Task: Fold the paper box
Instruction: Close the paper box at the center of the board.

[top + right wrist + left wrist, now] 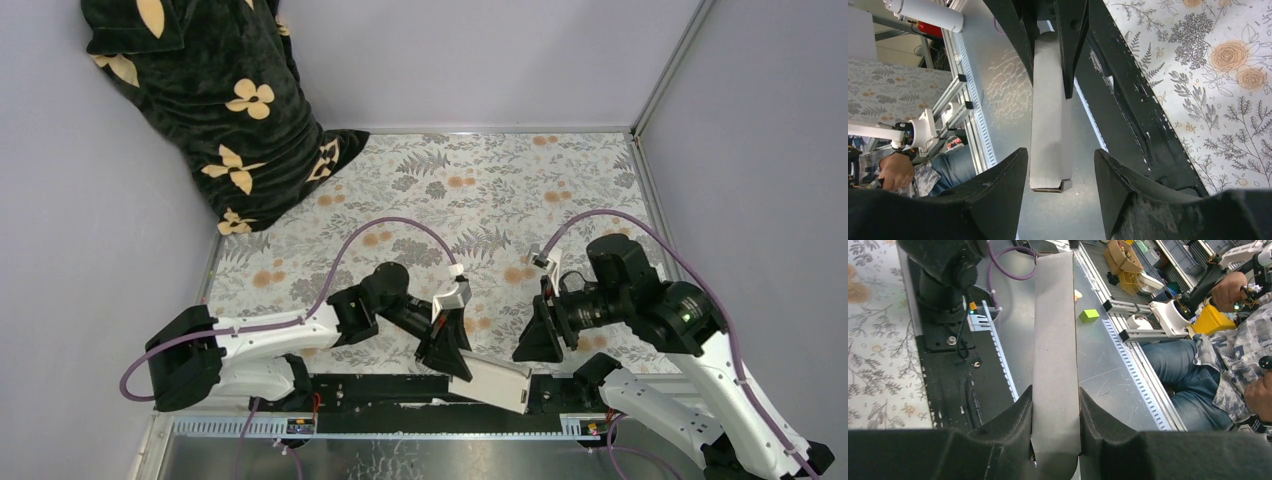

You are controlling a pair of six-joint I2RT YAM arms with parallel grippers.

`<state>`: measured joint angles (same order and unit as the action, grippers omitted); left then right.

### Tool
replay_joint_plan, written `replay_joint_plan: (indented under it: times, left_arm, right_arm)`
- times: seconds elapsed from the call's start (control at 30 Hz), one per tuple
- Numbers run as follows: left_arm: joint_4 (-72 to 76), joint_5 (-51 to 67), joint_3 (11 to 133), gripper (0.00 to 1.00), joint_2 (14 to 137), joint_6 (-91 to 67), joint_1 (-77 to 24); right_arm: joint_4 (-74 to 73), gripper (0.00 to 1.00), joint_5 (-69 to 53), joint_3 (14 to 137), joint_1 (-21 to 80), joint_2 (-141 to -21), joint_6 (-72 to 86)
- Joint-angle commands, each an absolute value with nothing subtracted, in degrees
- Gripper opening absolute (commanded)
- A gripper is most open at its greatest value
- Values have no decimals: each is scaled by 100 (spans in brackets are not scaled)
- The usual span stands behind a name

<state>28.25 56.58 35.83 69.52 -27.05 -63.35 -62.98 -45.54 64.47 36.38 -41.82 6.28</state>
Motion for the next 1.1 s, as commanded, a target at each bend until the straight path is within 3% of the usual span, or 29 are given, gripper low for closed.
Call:
replay_joint_plan:
  times: [0.0,0.83,1.07]
  left_arm:
    - [3535,6082,3768,14,7178,-2893,-6066]
    - [4056,6394,3962,14,7845,-3225,-5762]
    - [4191,6389,3905,14,7822,-3317,-5682]
  right_arm:
    - [-5592,59,-4586,6090,3674,-4107,742]
    - [-4697,60,-4645,5413,4368,-4280,1094]
    - [-4659,51,-4587,5236,4458,-4303,1099]
